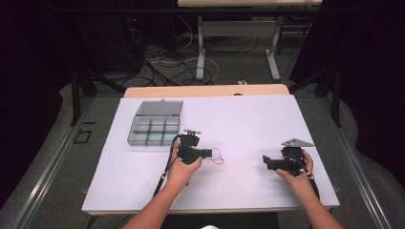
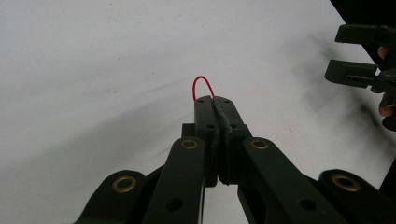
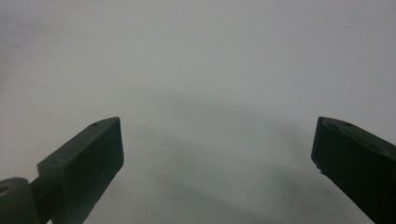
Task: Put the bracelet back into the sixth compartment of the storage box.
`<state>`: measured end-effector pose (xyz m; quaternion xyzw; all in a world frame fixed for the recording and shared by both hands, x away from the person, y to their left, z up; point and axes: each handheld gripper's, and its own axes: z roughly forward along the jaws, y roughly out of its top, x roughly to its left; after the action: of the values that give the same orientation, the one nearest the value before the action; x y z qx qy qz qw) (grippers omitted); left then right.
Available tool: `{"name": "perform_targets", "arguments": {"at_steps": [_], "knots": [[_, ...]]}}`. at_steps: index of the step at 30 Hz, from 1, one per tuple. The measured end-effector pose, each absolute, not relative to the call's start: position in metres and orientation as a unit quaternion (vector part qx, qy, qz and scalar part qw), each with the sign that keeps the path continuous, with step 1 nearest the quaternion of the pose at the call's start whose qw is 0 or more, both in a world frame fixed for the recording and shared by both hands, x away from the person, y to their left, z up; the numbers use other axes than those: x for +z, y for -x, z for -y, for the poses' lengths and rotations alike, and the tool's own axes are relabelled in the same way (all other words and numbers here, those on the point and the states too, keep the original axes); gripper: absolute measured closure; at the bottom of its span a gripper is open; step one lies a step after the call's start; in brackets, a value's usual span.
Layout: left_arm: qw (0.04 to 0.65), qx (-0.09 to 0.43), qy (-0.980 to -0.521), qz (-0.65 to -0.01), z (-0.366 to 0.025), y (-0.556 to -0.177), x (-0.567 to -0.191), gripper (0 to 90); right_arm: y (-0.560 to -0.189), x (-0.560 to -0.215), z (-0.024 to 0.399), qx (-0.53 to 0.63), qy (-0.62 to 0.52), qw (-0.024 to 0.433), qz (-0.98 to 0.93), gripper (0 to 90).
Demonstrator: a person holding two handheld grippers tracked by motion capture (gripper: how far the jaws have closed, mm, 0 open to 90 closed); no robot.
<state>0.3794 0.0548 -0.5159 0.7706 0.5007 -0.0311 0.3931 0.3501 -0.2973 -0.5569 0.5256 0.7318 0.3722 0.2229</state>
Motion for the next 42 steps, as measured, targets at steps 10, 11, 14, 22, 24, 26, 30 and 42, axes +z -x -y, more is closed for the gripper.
{"name": "perform_targets", "arguments": {"at_steps": [10, 11, 14, 22, 24, 26, 30, 42], "knots": [[0.398, -0.025, -0.762, -0.511, -0.063, -0.383, -0.513, 90.0, -0.350, -0.557, 0.297, 0.372, -0.526, 0.223, -0.732, 2.3], [0.397, -0.023, -0.759, -0.515, -0.064, -0.384, -0.512, 90.0, -0.350, -0.557, 0.297, 0.372, -0.526, 0.223, -0.732, 2.3], [0.401, -0.023, -0.758, -0.514, -0.067, -0.385, -0.511, 90.0, -0.350, -0.557, 0.297, 0.372, -0.526, 0.223, -0.732, 2.3], [0.403, -0.018, -0.752, -0.522, -0.076, -0.388, -0.508, 90.0, -0.350, -0.557, 0.297, 0.372, -0.526, 0.223, -0.732, 2.3], [0.402, -0.014, -0.753, -0.521, -0.078, -0.389, -0.507, 90.0, -0.350, -0.557, 0.297, 0.372, -0.526, 0.223, -0.731, 2.4], [0.403, -0.012, -0.747, -0.529, -0.080, -0.390, -0.506, 90.0, -0.350, -0.557, 0.298, 0.372, -0.527, 0.223, -0.731, 2.3], [0.404, -0.008, -0.747, -0.527, -0.085, -0.392, -0.504, 90.0, -0.350, -0.557, 0.297, 0.372, -0.526, 0.223, -0.731, 2.4], [0.400, 0.004, -0.745, -0.533, -0.096, -0.396, -0.497, 90.0, -0.350, -0.557, 0.297, 0.371, -0.526, 0.223, -0.732, 2.3]]}}
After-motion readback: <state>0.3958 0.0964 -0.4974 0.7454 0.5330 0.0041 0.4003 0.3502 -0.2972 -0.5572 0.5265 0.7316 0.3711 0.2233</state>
